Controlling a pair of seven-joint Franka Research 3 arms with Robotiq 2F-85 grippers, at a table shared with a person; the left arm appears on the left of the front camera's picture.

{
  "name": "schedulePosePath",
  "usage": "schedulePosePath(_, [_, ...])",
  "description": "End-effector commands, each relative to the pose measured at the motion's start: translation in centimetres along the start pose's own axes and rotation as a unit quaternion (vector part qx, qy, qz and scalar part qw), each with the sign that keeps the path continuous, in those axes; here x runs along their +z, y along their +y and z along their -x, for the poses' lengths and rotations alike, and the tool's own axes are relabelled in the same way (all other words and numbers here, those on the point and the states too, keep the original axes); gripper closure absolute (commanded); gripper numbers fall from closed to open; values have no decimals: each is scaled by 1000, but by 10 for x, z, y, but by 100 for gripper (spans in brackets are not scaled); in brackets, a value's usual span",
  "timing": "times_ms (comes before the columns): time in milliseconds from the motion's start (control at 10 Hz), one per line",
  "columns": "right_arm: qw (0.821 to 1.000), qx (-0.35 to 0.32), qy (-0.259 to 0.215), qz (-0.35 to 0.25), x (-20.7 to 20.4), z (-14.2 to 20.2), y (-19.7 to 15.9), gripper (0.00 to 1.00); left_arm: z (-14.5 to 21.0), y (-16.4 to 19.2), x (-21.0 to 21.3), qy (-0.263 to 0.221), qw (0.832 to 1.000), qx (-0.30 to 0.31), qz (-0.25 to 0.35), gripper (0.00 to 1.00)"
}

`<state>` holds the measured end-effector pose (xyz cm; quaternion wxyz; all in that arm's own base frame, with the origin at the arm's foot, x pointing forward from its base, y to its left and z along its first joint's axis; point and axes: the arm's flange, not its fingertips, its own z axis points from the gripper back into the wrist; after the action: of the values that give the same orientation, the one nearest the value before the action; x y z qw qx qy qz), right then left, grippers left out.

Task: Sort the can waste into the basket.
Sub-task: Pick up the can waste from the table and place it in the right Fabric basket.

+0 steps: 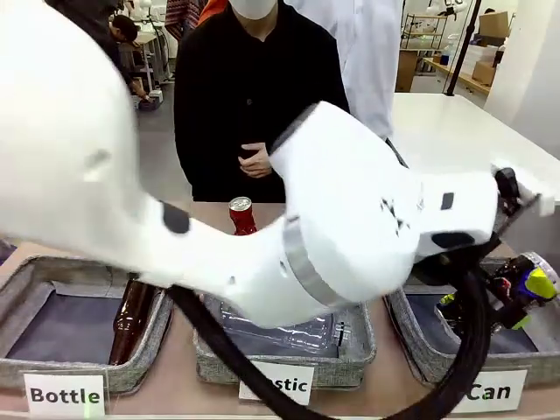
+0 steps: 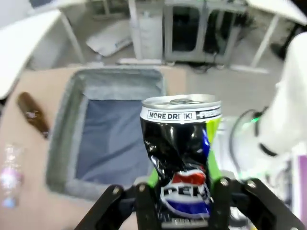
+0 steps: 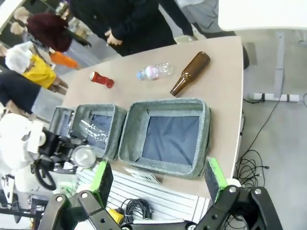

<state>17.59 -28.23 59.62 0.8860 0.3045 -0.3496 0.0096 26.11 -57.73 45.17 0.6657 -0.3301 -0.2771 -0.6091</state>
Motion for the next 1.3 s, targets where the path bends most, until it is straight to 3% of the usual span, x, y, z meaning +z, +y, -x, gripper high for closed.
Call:
schedulePosePath(0, [1000, -11, -7, -6, -2, 3, 4, 0, -21, 22, -34, 54, 996, -69, -30, 61])
schedulePosePath(200, [1000, -11, -7, -6, -2, 3, 4, 0, -17, 43, -57, 86, 990, -105, -24, 61])
schedulePosePath(500, [1000, -11, -7, -6, -2, 3, 4, 0, -32, 44, -65, 53, 995, -90, -1, 61])
schedulePosePath(900, [1000, -11, -7, -6, -2, 3, 4, 0, -35, 61, -70, 60, 995, -82, -1, 61])
schedulePosePath(1000, [1000, -11, -7, -6, -2, 3, 4, 0, -37, 61, -67, 48, 996, -72, 2, 1])
schedulePosePath(1200, [1000, -11, -7, -6, -2, 3, 4, 0, -36, 64, -61, 45, 997, -70, 5, 0])
